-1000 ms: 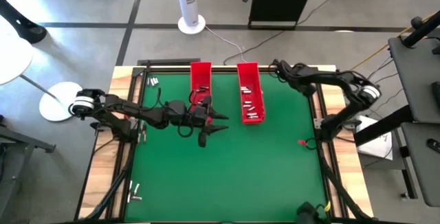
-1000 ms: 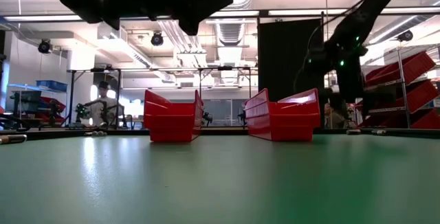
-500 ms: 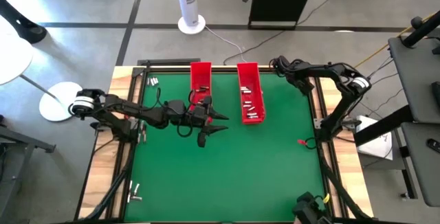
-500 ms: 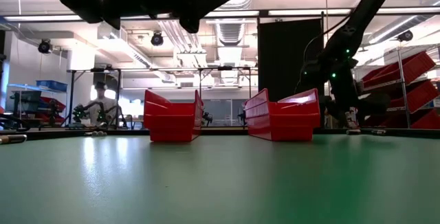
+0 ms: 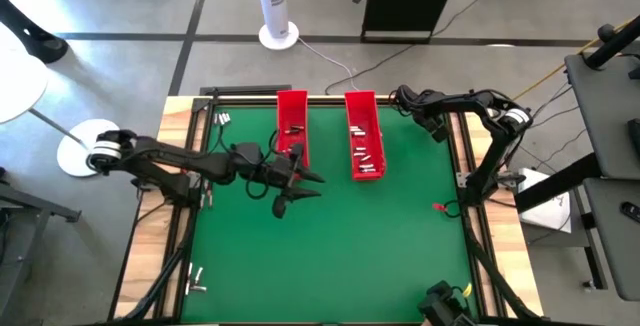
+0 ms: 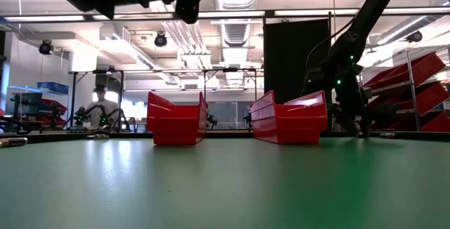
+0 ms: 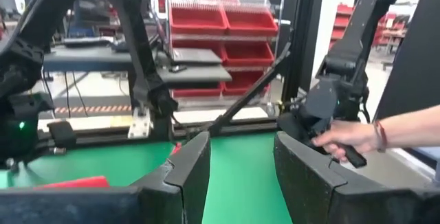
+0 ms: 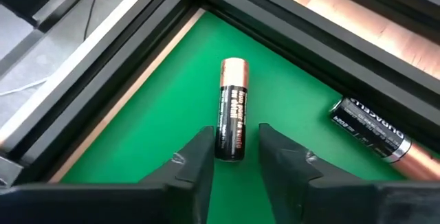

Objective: Sort batteries
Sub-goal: Put the brown battery into the left red bin

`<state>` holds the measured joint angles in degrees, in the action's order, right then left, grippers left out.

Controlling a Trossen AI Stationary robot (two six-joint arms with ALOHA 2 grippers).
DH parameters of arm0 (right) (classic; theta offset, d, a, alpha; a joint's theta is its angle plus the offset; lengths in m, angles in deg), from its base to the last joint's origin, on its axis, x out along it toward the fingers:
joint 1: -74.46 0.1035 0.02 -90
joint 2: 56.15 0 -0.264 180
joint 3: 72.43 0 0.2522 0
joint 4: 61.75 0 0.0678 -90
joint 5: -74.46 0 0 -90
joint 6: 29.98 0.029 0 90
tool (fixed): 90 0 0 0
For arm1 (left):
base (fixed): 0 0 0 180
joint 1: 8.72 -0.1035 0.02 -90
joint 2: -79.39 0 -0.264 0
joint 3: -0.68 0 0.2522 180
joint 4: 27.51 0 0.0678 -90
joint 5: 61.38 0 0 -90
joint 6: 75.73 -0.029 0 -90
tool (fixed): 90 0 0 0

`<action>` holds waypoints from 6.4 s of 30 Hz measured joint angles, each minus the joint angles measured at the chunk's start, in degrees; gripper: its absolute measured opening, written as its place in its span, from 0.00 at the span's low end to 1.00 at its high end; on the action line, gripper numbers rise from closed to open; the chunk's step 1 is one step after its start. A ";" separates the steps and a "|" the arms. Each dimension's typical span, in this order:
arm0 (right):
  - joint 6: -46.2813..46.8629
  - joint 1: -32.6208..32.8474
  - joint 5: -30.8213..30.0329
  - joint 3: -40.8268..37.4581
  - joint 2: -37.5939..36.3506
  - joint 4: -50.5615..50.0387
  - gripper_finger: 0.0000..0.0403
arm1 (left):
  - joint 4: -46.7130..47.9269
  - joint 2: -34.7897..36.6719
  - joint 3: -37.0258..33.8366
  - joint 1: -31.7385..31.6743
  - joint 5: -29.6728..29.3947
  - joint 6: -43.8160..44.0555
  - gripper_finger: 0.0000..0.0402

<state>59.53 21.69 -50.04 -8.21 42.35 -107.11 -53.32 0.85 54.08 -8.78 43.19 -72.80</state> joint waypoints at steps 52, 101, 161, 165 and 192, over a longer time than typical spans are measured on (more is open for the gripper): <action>-14.19 72.57 -14.01 -2.14 -27.41 -20.78 0.10 | 6.19 18.41 -12.68 0.61 -15.27 0.71 0.35; -74.35 81.69 9.41 -2.26 0.50 36.62 0.50 | 38.19 -32.66 24.52 16.85 -24.12 8.32 0.35; -71.39 89.13 3.15 -3.06 -15.05 18.50 0.64 | 81.75 -7.90 27.69 -1.36 -28.97 1.37 0.06; -73.61 88.32 2.96 -2.88 -15.95 18.57 0.68 | 81.45 -5.58 26.24 -9.57 -28.56 -5.66 0.06; -87.59 67.34 12.32 -1.11 -24.44 13.36 0.79 | 82.22 -26.81 36.88 -31.84 -14.42 -29.35 0.06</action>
<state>-28.07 89.03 -37.73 -9.33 17.91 -93.75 28.89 -25.96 90.96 -40.62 28.77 -102.16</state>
